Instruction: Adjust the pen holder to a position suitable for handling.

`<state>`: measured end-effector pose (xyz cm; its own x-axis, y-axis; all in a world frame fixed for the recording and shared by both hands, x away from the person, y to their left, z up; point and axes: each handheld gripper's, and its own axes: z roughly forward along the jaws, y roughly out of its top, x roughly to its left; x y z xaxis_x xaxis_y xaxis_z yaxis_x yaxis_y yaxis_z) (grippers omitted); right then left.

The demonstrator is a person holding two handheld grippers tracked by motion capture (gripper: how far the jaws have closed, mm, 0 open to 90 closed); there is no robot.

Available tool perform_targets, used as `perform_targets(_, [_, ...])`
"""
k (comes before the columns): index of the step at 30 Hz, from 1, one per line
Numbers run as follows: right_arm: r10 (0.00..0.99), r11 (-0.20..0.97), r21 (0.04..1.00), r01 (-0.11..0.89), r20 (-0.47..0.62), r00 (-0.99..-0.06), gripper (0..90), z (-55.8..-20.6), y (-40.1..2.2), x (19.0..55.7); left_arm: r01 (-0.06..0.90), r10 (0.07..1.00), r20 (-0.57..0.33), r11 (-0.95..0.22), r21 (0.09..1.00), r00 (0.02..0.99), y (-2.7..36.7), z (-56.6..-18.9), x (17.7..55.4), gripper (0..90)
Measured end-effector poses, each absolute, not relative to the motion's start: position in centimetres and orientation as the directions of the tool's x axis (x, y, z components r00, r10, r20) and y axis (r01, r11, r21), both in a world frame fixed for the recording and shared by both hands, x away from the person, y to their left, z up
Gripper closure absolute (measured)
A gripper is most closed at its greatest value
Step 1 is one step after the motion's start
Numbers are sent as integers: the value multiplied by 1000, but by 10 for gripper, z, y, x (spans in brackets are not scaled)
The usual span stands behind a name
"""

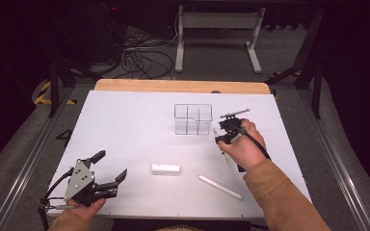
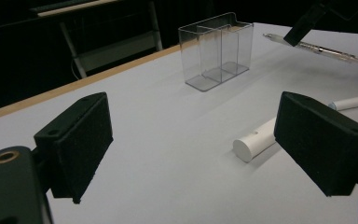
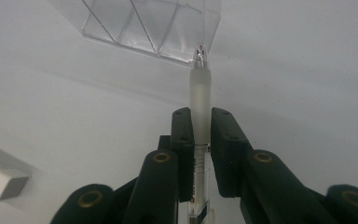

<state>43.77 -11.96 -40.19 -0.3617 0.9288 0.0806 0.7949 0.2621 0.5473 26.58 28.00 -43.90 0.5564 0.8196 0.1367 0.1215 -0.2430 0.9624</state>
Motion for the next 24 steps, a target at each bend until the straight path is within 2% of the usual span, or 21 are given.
perform_targets(8, [911,256,641,724,89,-402,807,-389,-125,434,121,820,136,-242,963,555,280,-439,266,122])
perform_targets(14, [898,228,742,631,90,-431,806,-375,-128,427,122,820,139,-245,962,555,280,-439,266,122])
perform_targets(24, [860,186,811,555,138,-491,806,-366,-130,422,124,822,136,-243,962,552,280,-440,267,124])
